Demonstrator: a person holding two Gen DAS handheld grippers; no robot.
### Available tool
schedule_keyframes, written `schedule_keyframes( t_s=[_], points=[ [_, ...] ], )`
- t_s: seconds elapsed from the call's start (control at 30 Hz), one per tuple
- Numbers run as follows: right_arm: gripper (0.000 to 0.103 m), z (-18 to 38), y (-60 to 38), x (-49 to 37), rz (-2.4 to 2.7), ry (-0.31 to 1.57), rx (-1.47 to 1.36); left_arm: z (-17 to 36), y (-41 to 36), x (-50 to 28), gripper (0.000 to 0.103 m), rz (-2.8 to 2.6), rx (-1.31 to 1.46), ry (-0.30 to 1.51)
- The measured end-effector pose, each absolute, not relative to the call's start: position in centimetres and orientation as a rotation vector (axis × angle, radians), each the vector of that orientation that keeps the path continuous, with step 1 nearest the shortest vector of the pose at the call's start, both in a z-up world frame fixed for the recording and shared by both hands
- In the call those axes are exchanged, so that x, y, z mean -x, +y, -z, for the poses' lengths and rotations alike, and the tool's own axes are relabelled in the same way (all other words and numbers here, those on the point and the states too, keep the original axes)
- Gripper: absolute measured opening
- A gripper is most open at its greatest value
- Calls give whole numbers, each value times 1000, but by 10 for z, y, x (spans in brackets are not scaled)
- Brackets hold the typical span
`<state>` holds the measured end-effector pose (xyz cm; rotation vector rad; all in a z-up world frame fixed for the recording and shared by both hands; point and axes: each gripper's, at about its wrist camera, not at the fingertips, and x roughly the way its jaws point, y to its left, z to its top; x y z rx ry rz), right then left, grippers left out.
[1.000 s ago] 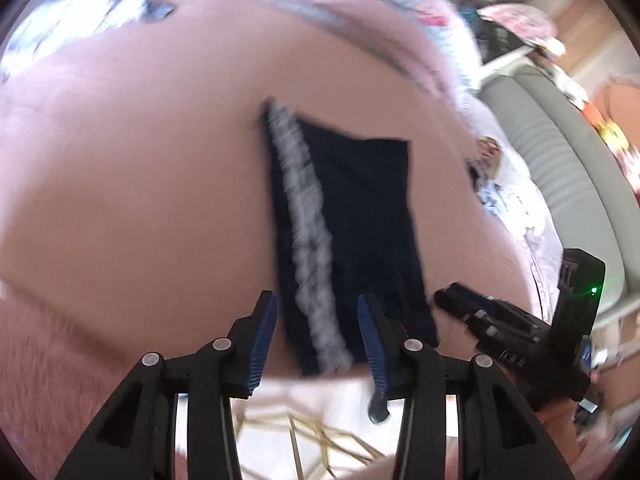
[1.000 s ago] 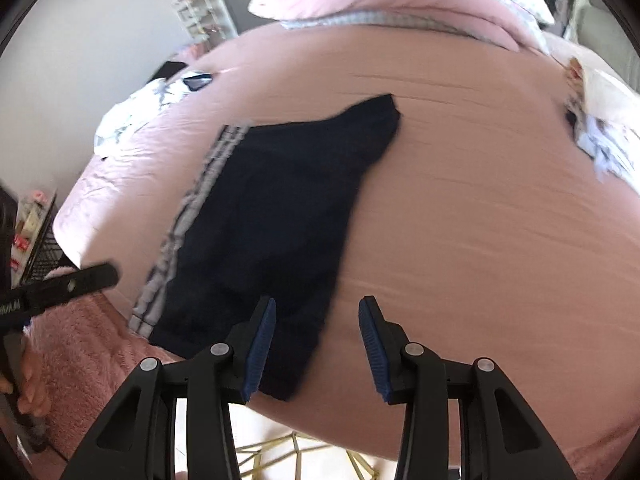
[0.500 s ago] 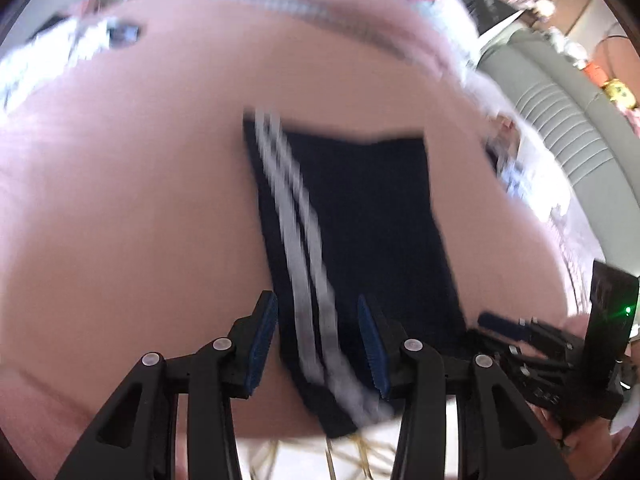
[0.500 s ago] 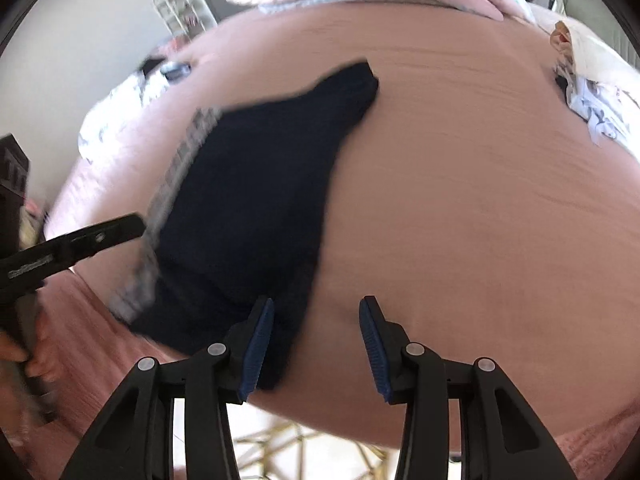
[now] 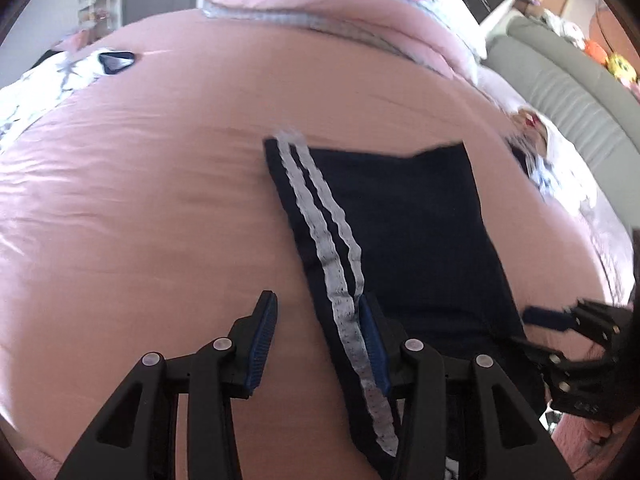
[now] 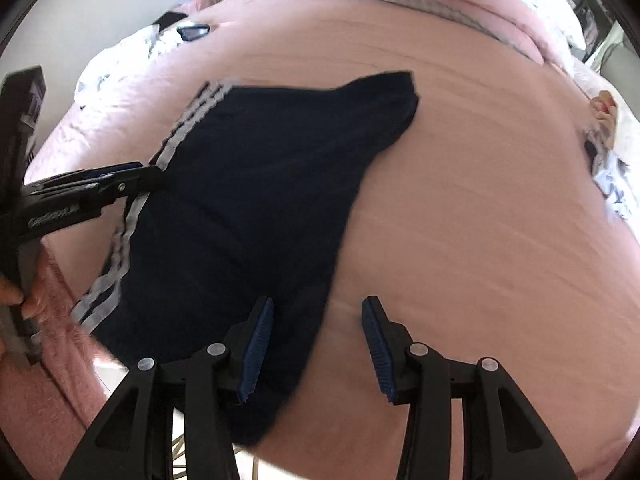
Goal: Fold clothes
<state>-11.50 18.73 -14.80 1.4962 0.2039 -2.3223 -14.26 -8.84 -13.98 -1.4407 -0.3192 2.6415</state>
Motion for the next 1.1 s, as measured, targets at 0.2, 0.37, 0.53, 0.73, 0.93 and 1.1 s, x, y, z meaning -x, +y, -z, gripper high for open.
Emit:
schedule_keyframes(
  t_s=[0.2,0.37,0.53,0.73,0.93,1.1],
  points=[
    [46,122,225,171,2404,-52,-1469,143,-109,192,39,-2473,1435,-636],
    [46,137,243,243,2415,-273,-1531,155,-124,221,39,-2425,1465,-717],
    [46,166,228,285,2422,-202,-1591,166,-126,234,39,-2369,1448,-703],
    [64,174,203,300,2457,-98,-1518,174,-129,244,37,-2378,1338,-750],
    [9,171,192,303,2400,-136,-1410,172,-127,250,6,-2398,1392,-693],
    [4,155,200,306,2491,-177,-1329,149,-109,255,5,-2383,1340,-533]
  ],
)
